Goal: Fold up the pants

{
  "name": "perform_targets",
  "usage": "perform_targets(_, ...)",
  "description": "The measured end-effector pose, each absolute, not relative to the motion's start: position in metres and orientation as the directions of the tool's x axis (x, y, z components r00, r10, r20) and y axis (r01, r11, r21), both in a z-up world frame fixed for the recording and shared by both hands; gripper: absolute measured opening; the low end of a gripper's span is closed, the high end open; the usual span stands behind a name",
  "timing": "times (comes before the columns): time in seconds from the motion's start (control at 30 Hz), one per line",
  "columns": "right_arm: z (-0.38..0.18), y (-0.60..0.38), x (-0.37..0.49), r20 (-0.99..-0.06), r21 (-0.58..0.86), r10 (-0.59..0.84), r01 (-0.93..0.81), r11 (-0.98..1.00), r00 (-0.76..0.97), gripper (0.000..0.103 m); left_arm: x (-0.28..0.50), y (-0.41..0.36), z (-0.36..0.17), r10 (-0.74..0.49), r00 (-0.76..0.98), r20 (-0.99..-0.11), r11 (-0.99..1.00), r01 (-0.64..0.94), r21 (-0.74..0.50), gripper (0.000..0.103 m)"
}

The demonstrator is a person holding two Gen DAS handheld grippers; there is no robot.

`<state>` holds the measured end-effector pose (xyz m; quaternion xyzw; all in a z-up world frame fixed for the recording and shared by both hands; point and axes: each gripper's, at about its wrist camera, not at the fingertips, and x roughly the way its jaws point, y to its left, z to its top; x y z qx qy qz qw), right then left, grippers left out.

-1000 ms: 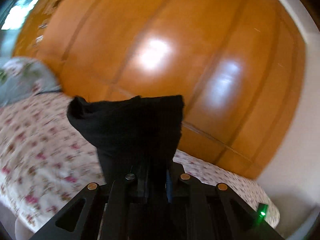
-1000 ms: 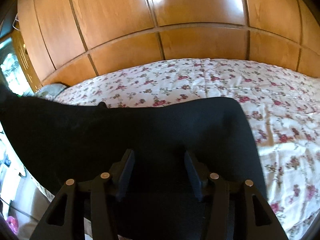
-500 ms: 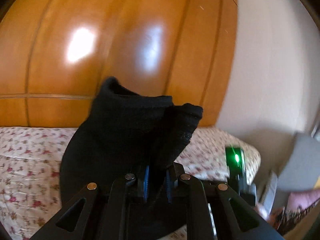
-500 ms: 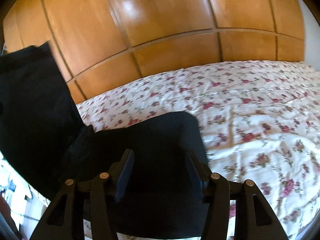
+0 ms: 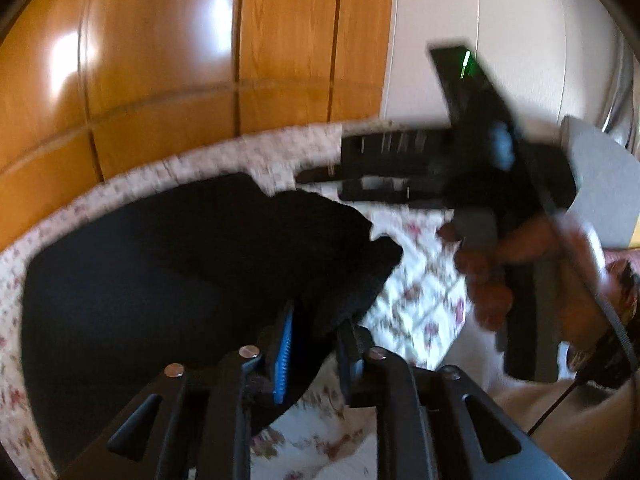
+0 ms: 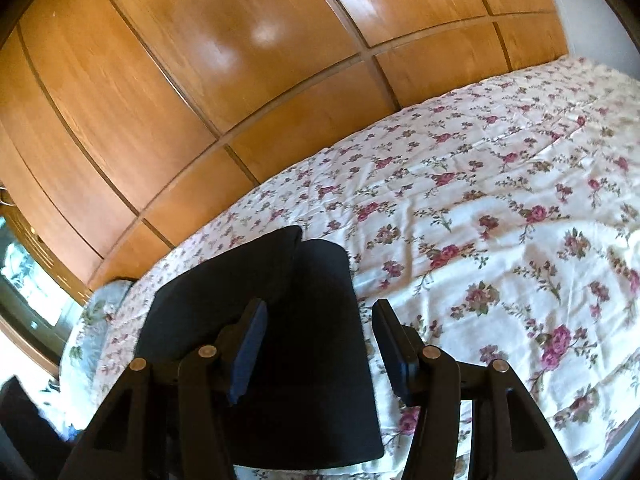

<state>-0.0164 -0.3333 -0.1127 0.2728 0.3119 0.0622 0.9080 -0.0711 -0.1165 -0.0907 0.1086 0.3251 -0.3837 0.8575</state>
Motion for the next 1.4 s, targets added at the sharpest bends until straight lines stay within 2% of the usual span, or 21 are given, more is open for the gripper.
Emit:
perform_targets(0.07,-0.112,-0.329,-0.017,-0.523,0.542,0.305,0.034,0.840,0.796,0.057,-0.075,-0.116,-0.095,-0.592,0.491,-0.639,0.675,0.736,-0.060,0.026)
perform_targets(0.13,-0.112,-0.322,-0.018,-0.518,0.544,0.329,0.008,0.839,0.789,0.058,-0.075,-0.113,-0.095,-0.627,0.454,-0.633,0.645,0.758,-0.095,0.039)
perform_targets(0.17,-0.112,-0.319,-0.018,-0.519,0.544,0.337,-0.002,0.839,0.786,0.058,-0.074,-0.111,-0.094,-0.651,0.430,-0.626,0.626,0.770,-0.122,0.041)
perform_targets(0.27,-0.112,-0.308,-0.015,-0.525,0.532,0.361,-0.033,0.846,0.771,0.058,-0.082,-0.104,-0.084,-0.726,0.370,-0.579,0.555,0.813,-0.176,0.042)
perform_targets(0.4,-0.119,-0.300,-0.010,-0.551,0.528,0.378,-0.040,0.849,0.744,0.058,-0.088,-0.080,-0.065,-0.755,0.430,-0.496,0.569,0.805,-0.168,0.042)
perform_targets(0.53,-0.126,-0.297,-0.005,-0.571,0.536,0.387,-0.028,0.844,0.725,0.059,-0.070,-0.051,-0.062,-0.669,0.554,-0.496,0.702,0.690,-0.176,0.042)
perform_targets(0.7,-0.127,-0.297,-0.002,-0.580,0.535,0.393,-0.030,0.844,0.714,0.060,-0.037,-0.014,-0.069,-0.464,0.683,-0.565,0.876,0.449,-0.177,0.042)
perform_targets(0.9,-0.130,-0.292,0.004,-0.602,0.521,0.398,-0.037,0.852,0.692,0.060,-0.005,0.019,-0.095,-0.309,0.685,-0.659,0.950,0.251,-0.185,0.042)
perform_targets(1.03,-0.131,-0.292,0.007,-0.591,0.549,0.419,-0.037,0.835,0.690,0.060,0.003,0.024,-0.112,-0.298,0.676,-0.674,0.954,0.235,-0.187,0.043)
perform_targets(1.4,-0.130,-0.287,0.013,-0.588,0.550,0.441,-0.065,0.833,0.677,0.060,0.007,0.022,-0.109,-0.280,0.674,-0.684,0.959,0.224,-0.172,0.043)
